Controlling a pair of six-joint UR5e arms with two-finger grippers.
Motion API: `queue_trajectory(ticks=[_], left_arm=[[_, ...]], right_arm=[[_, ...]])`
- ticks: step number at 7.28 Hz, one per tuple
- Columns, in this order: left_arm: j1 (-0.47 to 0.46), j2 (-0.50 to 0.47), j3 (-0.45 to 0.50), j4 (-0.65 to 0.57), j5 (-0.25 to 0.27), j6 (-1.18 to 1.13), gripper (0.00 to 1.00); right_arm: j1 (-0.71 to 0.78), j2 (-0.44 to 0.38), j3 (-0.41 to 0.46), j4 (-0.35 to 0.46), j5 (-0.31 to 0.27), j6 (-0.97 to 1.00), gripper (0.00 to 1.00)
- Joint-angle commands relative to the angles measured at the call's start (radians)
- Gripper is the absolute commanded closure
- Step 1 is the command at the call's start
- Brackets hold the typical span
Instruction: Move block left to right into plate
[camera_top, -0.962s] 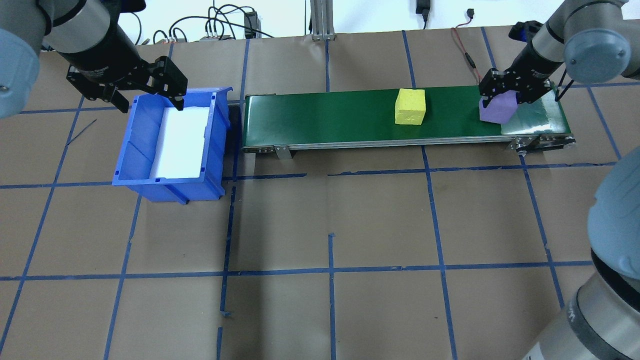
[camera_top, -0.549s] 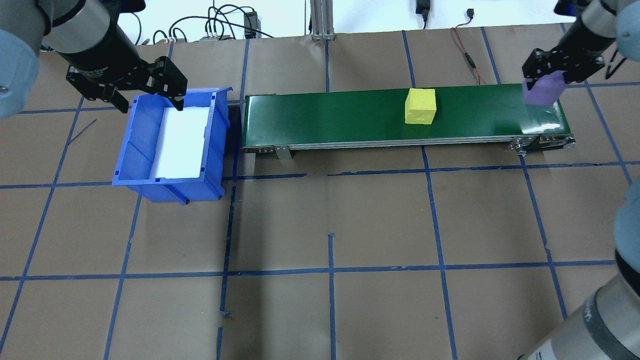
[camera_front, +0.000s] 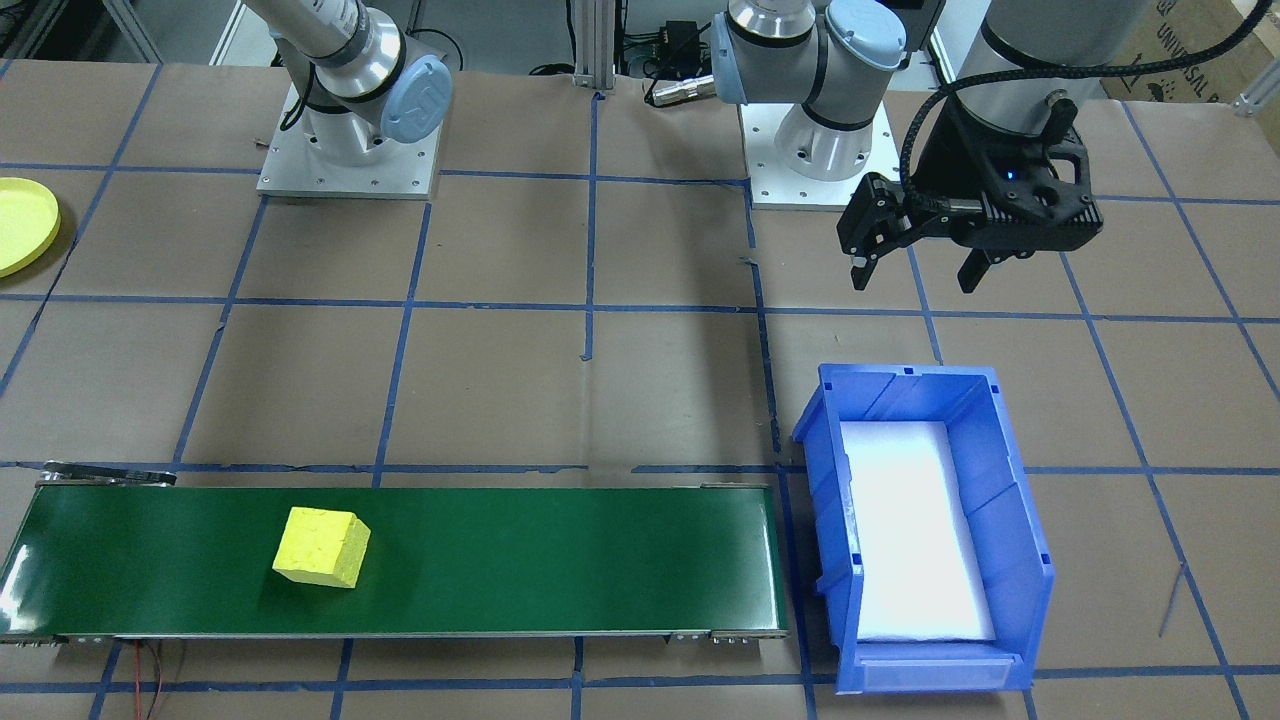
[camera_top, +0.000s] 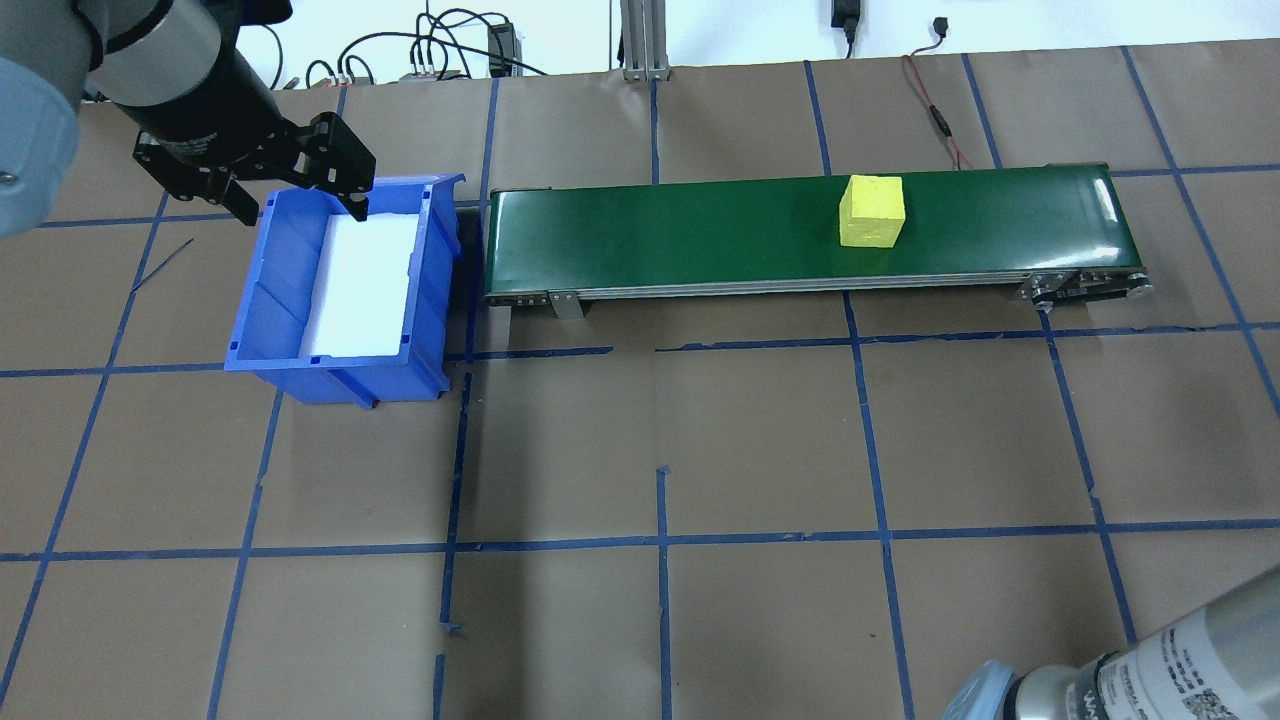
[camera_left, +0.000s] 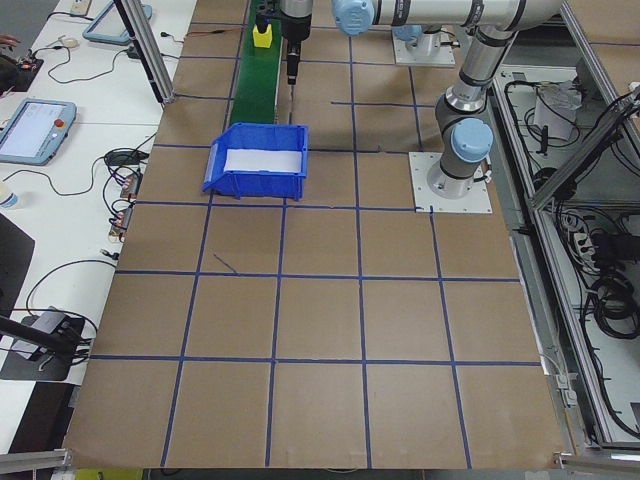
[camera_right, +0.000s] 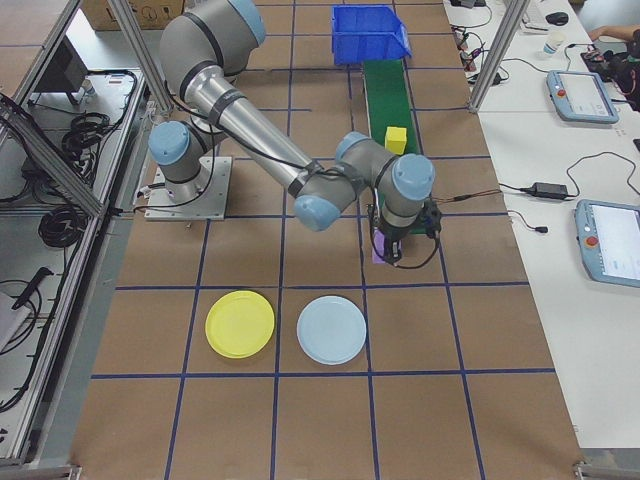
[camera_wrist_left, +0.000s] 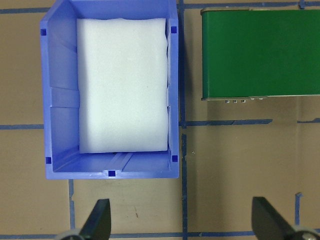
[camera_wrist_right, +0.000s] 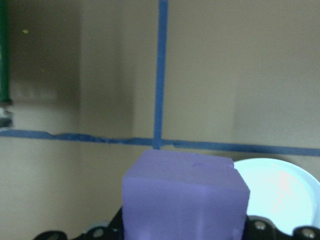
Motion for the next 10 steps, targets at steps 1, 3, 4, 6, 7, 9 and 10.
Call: queue_trajectory(ticks=[1, 3, 4, 6, 7, 9, 10], left_arm=[[0.000, 0.000, 0.000, -0.002, 0.000, 0.000, 0.00], [-0.002, 0.000, 0.000, 0.000, 0.001, 0.000, 0.00], [0.000, 0.000, 0.000, 0.000, 0.001, 0.000, 0.00], [0.000, 0.000, 0.000, -0.002, 0.001, 0.000, 0.00], [0.000, 0.000, 0.000, 0.000, 0.003, 0.000, 0.00], [0.000, 0.000, 0.000, -0.002, 0.013, -0.001, 0.00], [-0.002, 0.000, 0.000, -0.003, 0.014, -0.009, 0.00]], right_arm=[[-0.136, 0.079, 0.011, -0.017, -0.008, -0.169, 0.65], [-0.197, 0.117, 0.040, -0.060, -0.007, -0.228, 0.58], [-0.198, 0.119, 0.044, -0.090, -0.005, -0.232, 0.25], [-0.199, 0.108, 0.029, -0.089, 0.005, -0.207, 0.01], [-0.196, 0.079, 0.028, -0.081, 0.008, -0.188, 0.01], [-0.117, 0.006, 0.012, -0.002, 0.051, -0.095, 0.01], [-0.043, -0.010, -0.017, 0.041, 0.092, -0.018, 0.00]])
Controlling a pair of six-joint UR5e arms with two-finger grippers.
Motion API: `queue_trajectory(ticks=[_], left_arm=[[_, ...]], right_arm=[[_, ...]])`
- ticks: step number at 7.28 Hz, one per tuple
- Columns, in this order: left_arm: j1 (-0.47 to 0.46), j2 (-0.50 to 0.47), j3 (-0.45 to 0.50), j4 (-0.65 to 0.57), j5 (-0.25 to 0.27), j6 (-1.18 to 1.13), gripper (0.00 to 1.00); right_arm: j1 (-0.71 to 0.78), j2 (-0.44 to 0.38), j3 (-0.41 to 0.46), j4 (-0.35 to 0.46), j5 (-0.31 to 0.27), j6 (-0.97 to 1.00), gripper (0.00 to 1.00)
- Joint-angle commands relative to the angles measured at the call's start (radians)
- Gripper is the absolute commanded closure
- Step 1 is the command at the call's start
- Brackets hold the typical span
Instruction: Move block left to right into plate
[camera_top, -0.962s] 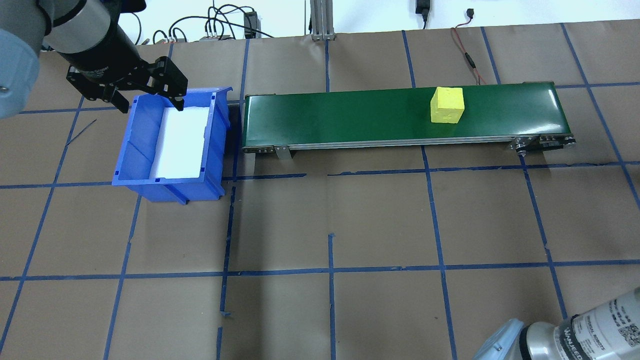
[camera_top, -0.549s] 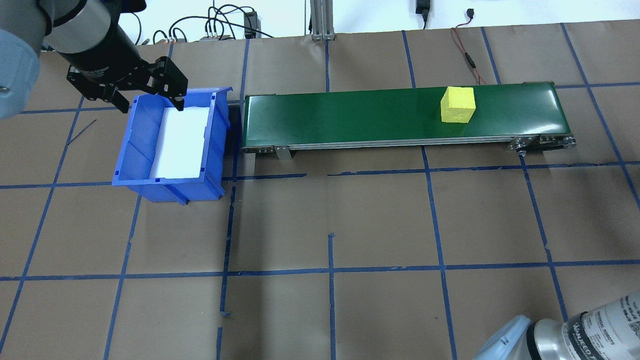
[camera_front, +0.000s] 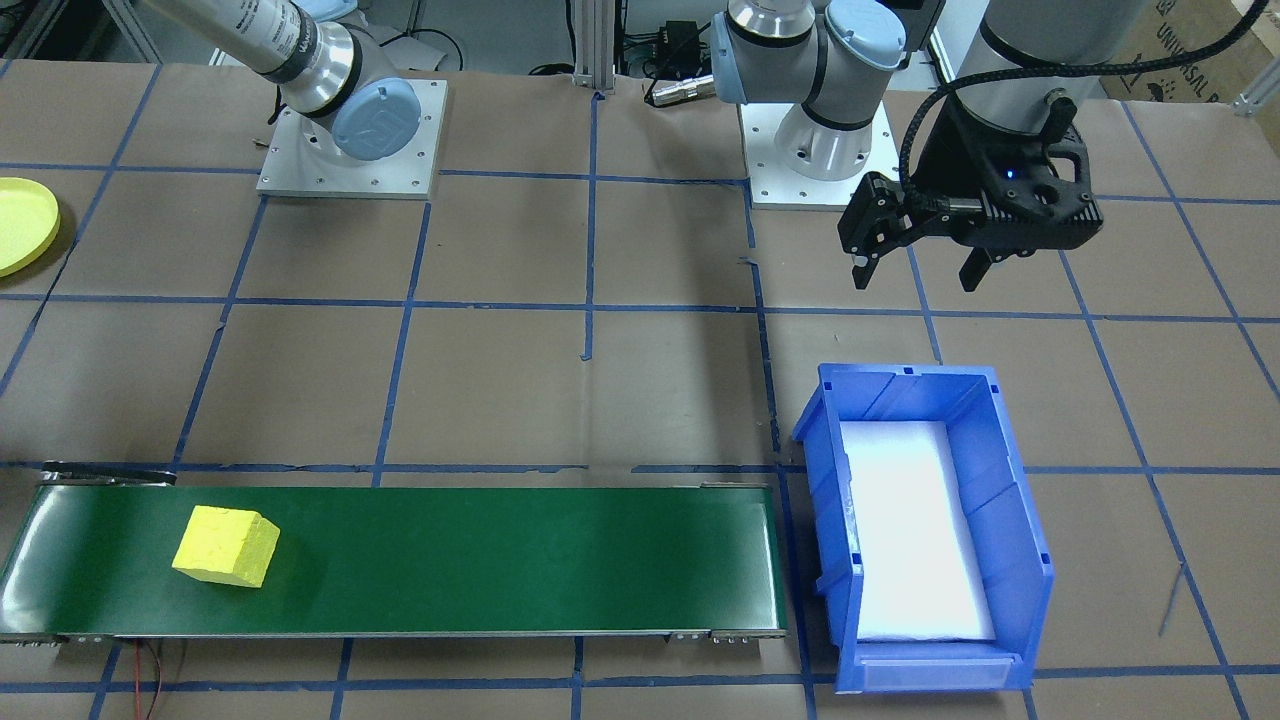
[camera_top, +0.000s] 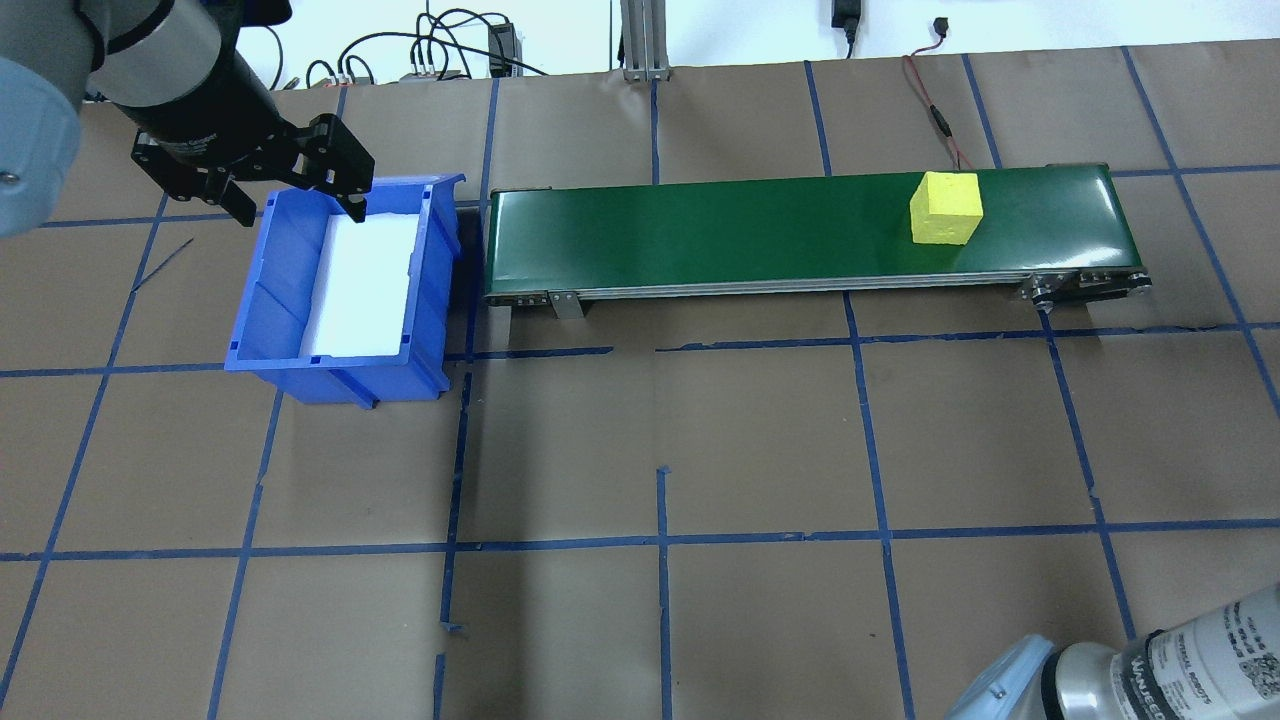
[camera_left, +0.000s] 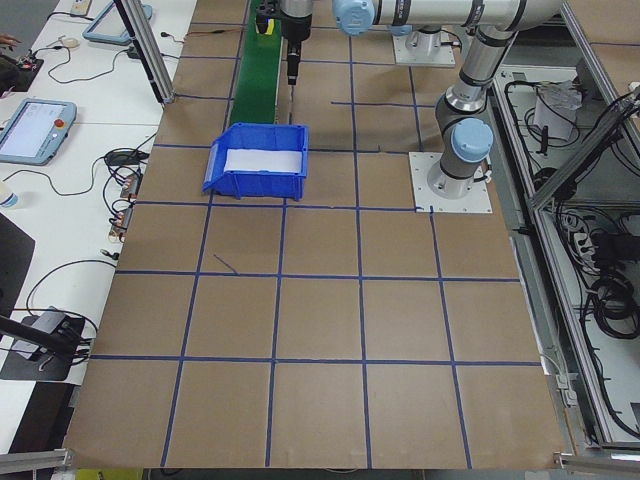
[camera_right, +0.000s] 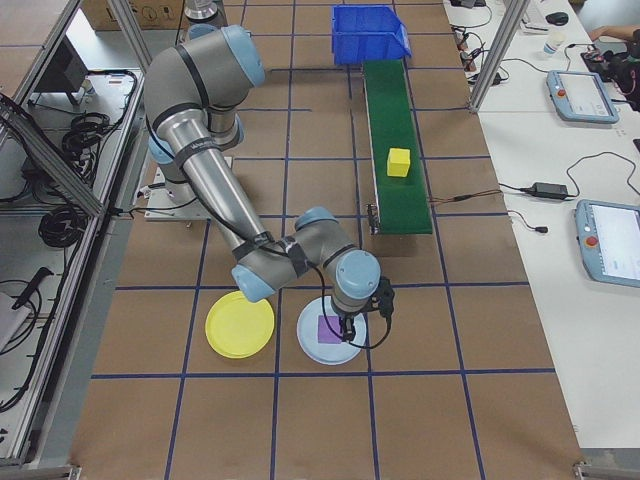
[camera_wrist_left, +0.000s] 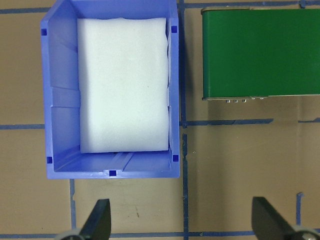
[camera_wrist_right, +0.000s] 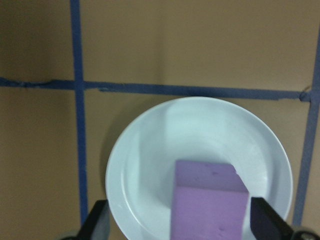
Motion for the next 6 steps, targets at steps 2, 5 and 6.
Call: queue_trajectory(ticks=[2, 5, 6], left_arm=[[-0.015, 0.001, -0.008, -0.004, 0.002, -0.034, 0.00], [-0.043, 0.006, -0.015, -0.006, 0.002, -0.084, 0.00], [-0.044, 0.012, -0.025, -0.007, 0.002, -0.094, 0.00]], right_arm=[[0.184, -0.032, -0.040, 0.078, 0.168, 0.305, 0.00], [0.351, -0.013, -0.040, 0.063, 0.303, 0.530, 0.00], [0.399, -0.004, -0.039, 0.055, 0.350, 0.556, 0.00]])
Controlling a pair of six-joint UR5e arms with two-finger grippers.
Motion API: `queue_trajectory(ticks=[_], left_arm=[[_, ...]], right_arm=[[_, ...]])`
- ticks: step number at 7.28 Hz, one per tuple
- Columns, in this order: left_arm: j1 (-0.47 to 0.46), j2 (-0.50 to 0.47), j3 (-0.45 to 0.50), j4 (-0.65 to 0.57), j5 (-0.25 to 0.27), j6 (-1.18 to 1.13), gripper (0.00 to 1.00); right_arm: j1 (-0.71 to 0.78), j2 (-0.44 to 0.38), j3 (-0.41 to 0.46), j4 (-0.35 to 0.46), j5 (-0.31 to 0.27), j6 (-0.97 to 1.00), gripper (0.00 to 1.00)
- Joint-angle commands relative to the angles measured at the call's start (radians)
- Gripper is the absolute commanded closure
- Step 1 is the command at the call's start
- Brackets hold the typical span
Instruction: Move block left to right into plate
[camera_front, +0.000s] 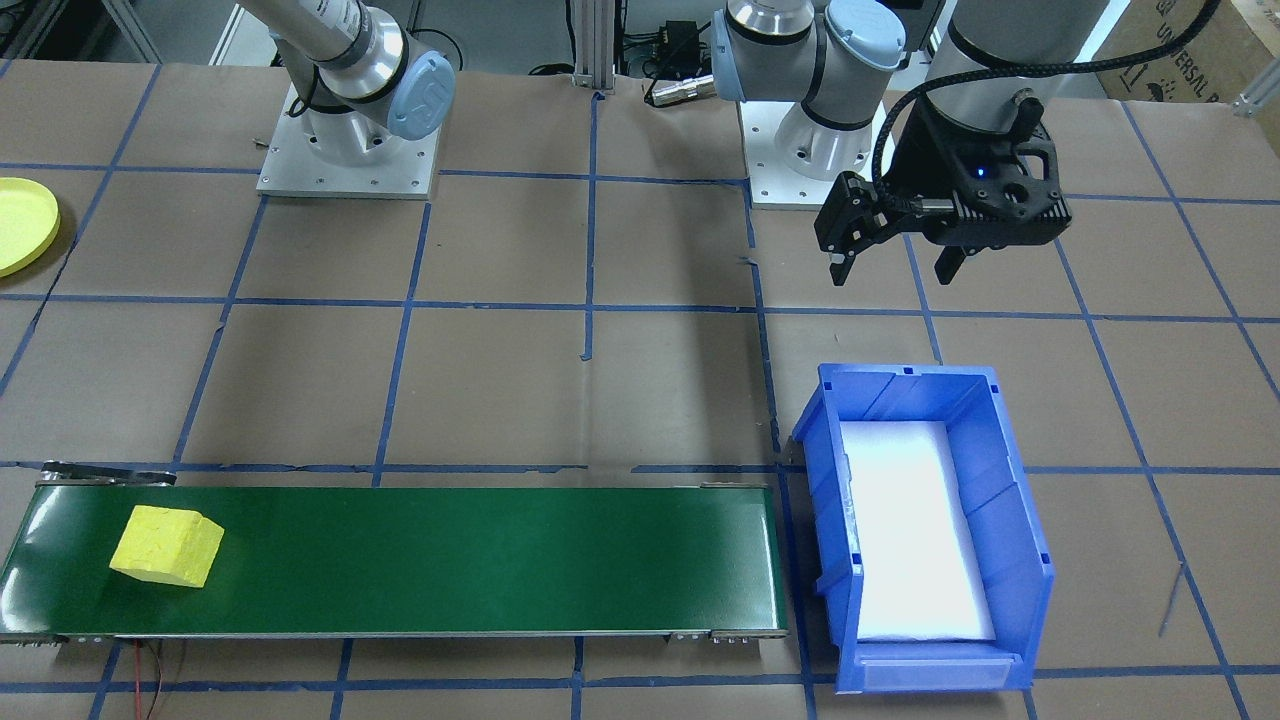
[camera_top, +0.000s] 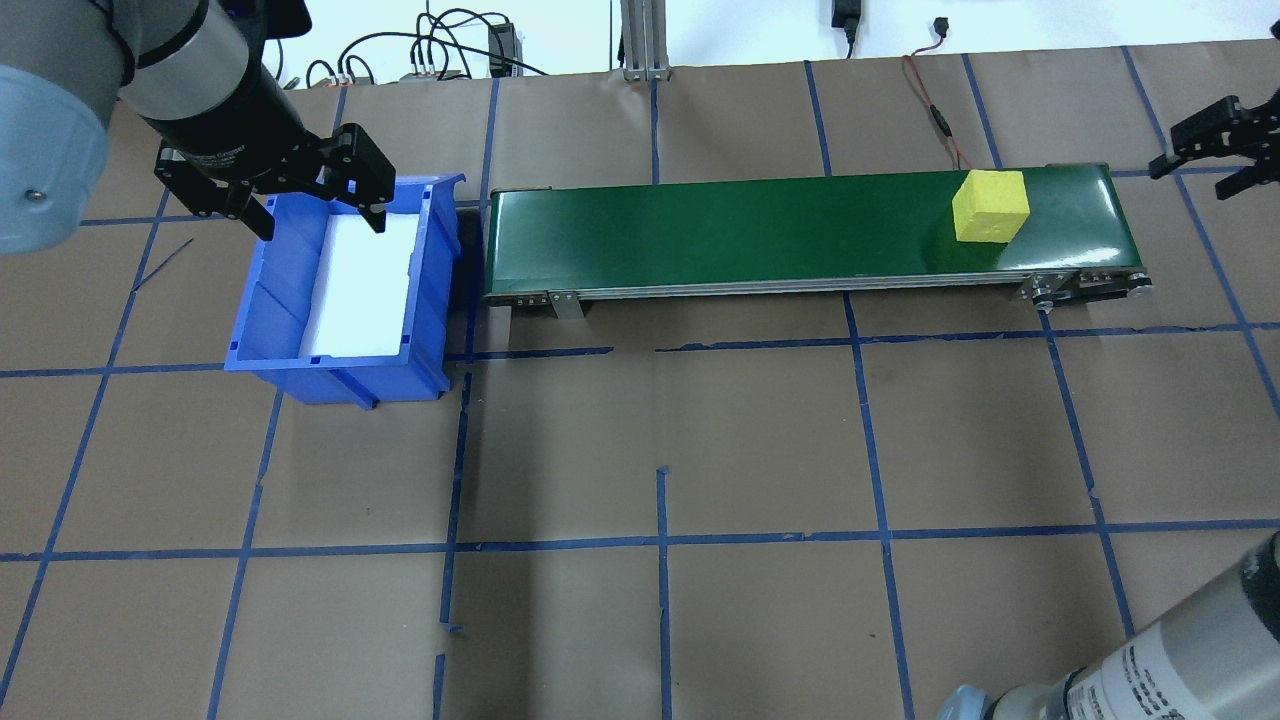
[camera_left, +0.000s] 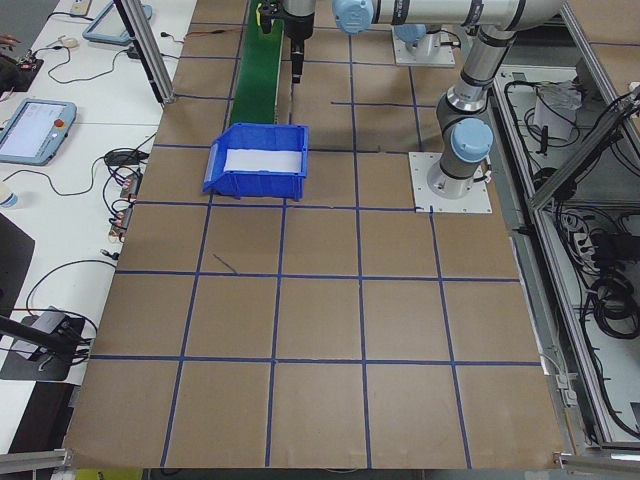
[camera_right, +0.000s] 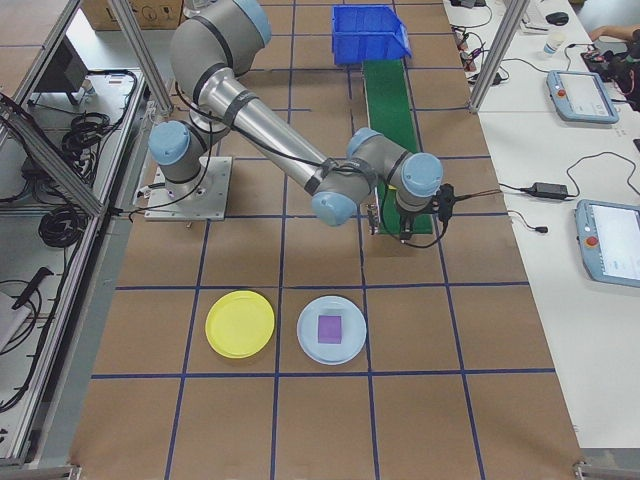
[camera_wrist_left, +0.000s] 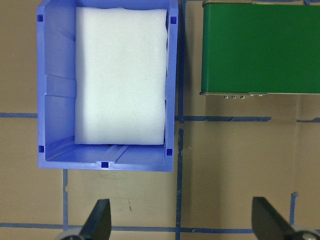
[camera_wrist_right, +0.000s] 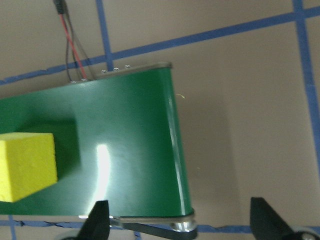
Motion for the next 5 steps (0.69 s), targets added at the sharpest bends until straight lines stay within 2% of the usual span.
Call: queue_trajectory(ticks=[1, 2, 5], left_arm=[[-0.007, 0.009, -0.012, -0.002, 0.000, -0.014, 0.00], [-0.007, 0.009, -0.012, -0.002, 0.000, -0.013, 0.00], [-0.006, 0.010, -0.012, 0.000, 0.000, -0.005, 0.00]], right_arm=[[0.103, 0.036, 0.007, -0.055, 0.085, 0.117, 0.00], [0.149, 0.051, 0.016, -0.083, 0.085, 0.139, 0.00], [0.157, 0.048, 0.076, -0.086, 0.049, 0.140, 0.00]])
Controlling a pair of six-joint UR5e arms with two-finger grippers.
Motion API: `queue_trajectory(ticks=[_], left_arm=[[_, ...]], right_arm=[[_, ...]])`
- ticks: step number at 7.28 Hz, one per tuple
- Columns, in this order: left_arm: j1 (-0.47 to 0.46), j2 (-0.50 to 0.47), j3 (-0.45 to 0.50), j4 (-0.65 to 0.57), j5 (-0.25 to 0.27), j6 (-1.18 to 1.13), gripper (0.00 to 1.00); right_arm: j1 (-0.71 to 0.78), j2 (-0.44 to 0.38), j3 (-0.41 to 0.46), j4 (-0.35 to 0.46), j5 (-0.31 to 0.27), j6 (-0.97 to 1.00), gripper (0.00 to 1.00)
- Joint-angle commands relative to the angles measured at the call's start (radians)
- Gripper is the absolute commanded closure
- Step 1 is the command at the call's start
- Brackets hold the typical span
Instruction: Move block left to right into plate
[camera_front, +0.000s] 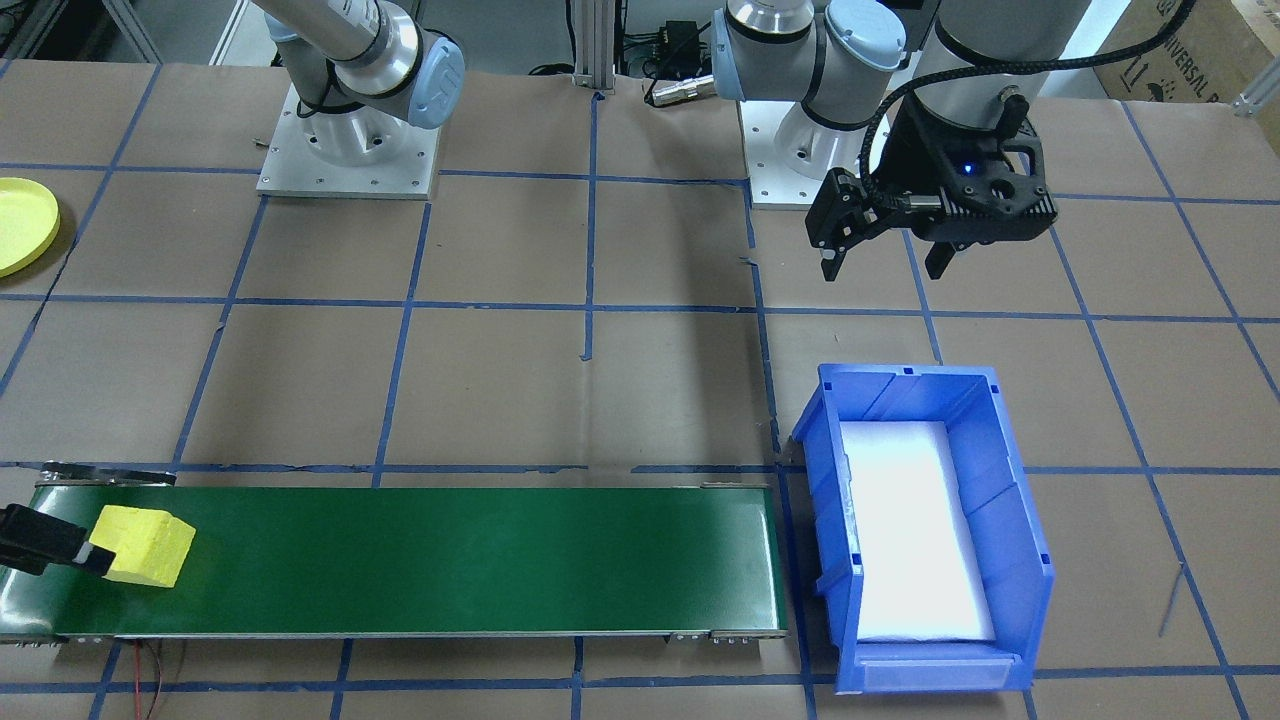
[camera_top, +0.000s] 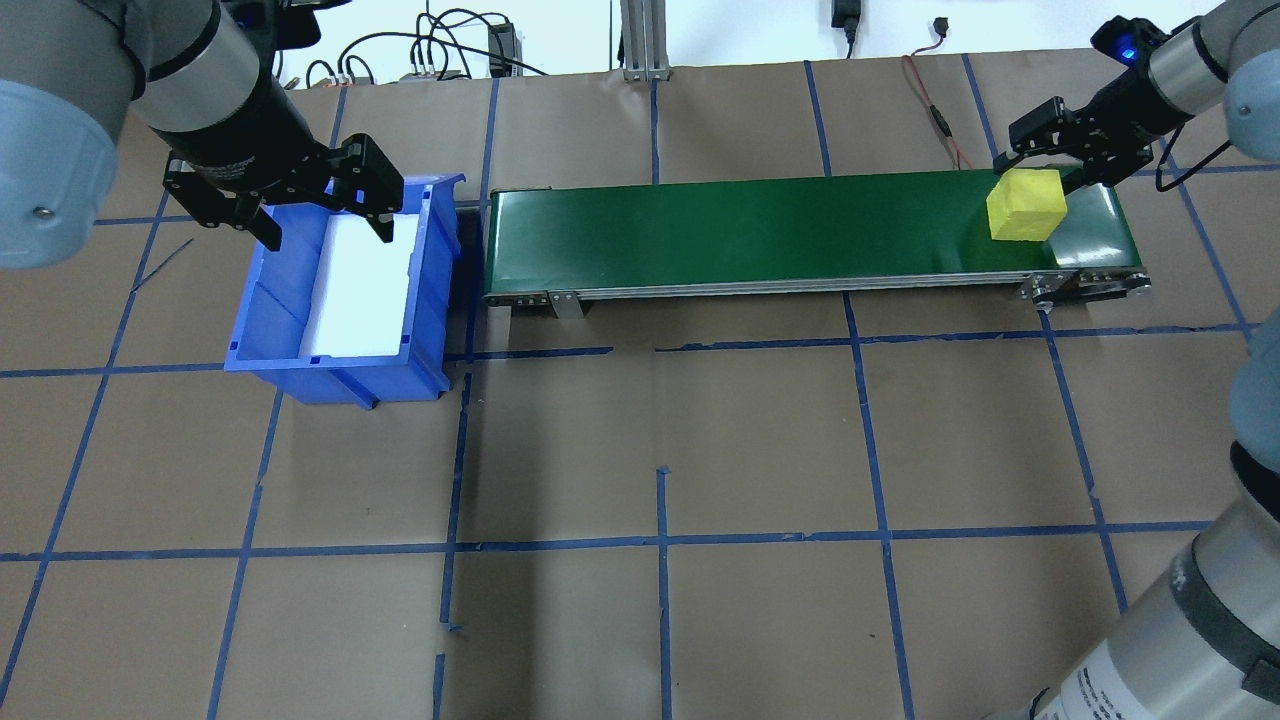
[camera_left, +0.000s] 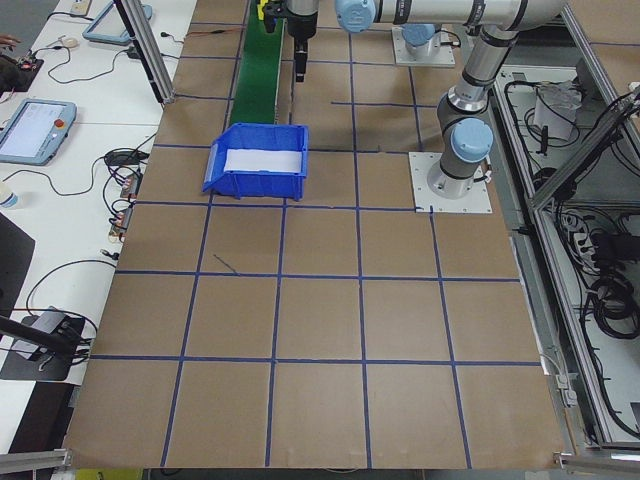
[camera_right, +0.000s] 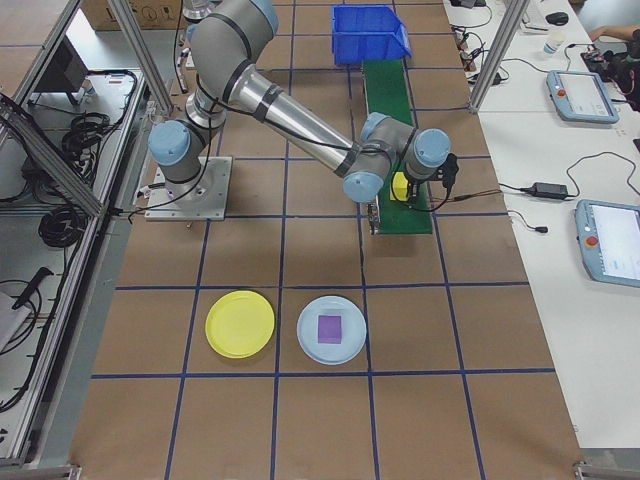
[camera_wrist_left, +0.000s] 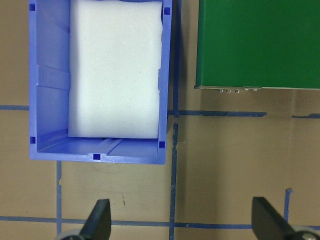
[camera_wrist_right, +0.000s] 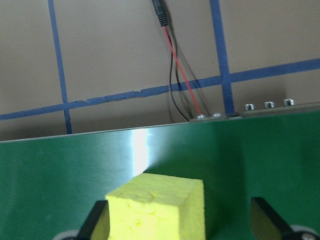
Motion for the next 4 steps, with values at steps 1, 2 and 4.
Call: queue_trajectory(ticks=[1, 2, 4], left_arm=[[0.003, 0.000, -0.001, 0.001, 0.000, 0.006, 0.00], [0.003, -0.001, -0.001, 0.001, 0.000, 0.006, 0.00], [0.003, -0.001, -0.001, 0.003, 0.000, 0.006, 0.00]], right_arm=[[0.004, 0.007, 0.021, -0.027, -0.030, 0.000, 0.00], [0.004, 0.007, 0.026, -0.029, -0.053, -0.006, 0.00], [0.002, -0.001, 0.046, -0.027, -0.119, -0.002, 0.03]])
